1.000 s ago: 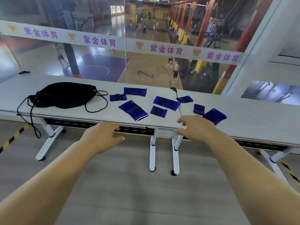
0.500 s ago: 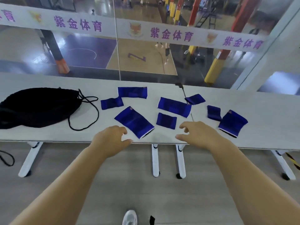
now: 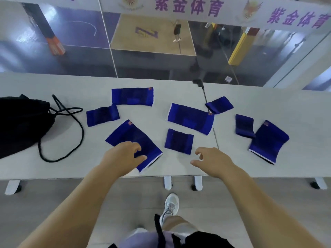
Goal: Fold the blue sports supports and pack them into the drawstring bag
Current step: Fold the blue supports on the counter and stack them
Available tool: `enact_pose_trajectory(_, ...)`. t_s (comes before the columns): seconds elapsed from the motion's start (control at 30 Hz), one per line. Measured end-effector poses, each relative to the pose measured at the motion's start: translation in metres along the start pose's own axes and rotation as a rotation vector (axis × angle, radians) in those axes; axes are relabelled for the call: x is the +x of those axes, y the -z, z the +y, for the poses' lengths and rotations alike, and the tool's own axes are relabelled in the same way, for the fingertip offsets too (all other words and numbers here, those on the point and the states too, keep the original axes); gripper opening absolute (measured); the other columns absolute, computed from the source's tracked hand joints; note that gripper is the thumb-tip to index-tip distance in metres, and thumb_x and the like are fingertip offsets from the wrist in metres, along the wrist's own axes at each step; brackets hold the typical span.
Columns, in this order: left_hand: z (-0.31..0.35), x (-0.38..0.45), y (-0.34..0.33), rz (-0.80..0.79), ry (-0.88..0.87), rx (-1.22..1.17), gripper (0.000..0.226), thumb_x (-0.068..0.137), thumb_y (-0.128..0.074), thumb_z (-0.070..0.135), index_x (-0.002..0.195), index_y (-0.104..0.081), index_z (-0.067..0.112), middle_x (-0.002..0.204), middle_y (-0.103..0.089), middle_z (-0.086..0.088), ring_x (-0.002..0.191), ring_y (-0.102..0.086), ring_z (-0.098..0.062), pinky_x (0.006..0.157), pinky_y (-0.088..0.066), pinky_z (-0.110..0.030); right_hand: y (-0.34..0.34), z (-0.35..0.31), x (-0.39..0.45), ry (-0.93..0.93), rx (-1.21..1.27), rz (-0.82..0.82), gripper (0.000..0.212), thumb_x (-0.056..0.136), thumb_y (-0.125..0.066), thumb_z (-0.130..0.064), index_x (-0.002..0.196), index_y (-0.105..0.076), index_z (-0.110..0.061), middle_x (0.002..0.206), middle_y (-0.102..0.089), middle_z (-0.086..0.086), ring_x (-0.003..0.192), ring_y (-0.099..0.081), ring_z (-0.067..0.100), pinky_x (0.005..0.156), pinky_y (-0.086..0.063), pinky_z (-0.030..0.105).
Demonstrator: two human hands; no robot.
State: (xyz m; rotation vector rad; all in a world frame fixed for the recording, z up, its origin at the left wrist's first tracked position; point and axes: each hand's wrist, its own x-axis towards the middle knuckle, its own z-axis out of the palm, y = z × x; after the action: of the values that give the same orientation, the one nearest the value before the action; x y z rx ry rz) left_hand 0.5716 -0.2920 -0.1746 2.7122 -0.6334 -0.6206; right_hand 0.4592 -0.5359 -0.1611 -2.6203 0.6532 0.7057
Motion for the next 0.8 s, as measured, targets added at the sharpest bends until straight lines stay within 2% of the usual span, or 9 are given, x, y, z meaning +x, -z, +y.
enact_pose_trajectory(0.13,0.009,0.030,-0.008,-0.060,0.064,-0.010,0.042,0.088,-0.054,0.046,0.122,-0.056,0.022,0.113,-0.060,0.007,0.100,-0.057,-0.013,0.088,-0.051,-0.033,0.007,0.004,0.050,0.063,-0.054,0.032,0.036,0.091,-0.052,-0.042,0.120,-0.054,-0.023,0.115,-0.063,0.000,0.101,-0.059,0.021,0.078,-0.048,0.033)
enact_pose_trajectory(0.4,0.012,0.068,-0.011,-0.086,0.146,-0.039,0.039,0.088,-0.055,0.045,0.119,-0.058,0.022,0.112,-0.061,0.006,0.099,-0.057,-0.012,0.086,-0.051,-0.032,0.008,-0.012,0.128,0.265,-0.149,0.078,0.040,0.091,-0.057,-0.034,0.125,-0.048,-0.014,0.126,-0.053,0.004,0.110,-0.052,0.025,0.086,-0.046,0.036)
enact_pose_trajectory(0.63,-0.010,0.091,0.003,-0.140,0.128,-0.012,0.038,0.089,-0.053,0.046,0.119,-0.057,0.024,0.113,-0.060,0.007,0.100,-0.056,-0.012,0.086,-0.049,-0.030,-0.004,-0.022,0.153,0.190,-0.187,0.033,0.043,0.085,-0.066,-0.033,0.119,-0.049,-0.014,0.118,-0.051,0.005,0.106,-0.050,0.024,0.086,-0.045,0.036)
enact_pose_trajectory(0.7,-0.020,0.099,0.009,-0.155,0.103,-0.002,0.038,0.088,-0.053,0.047,0.118,-0.057,0.024,0.112,-0.060,0.007,0.099,-0.057,-0.013,0.087,-0.050,-0.032,-0.001,-0.026,0.155,0.126,-0.168,0.027,0.038,0.083,-0.070,-0.033,0.111,-0.052,-0.015,0.112,-0.053,0.004,0.104,-0.051,0.024,0.084,-0.045,0.037)
enact_pose_trajectory(0.8,-0.036,0.112,0.018,-0.175,0.056,0.006,0.039,0.088,-0.055,0.045,0.118,-0.059,0.021,0.113,-0.061,0.006,0.100,-0.058,-0.014,0.089,-0.050,-0.033,-0.001,-0.036,0.154,0.058,-0.153,0.039,0.022,0.082,-0.070,-0.022,0.095,-0.054,-0.016,0.101,-0.056,0.003,0.100,-0.054,0.025,0.077,-0.047,0.037)
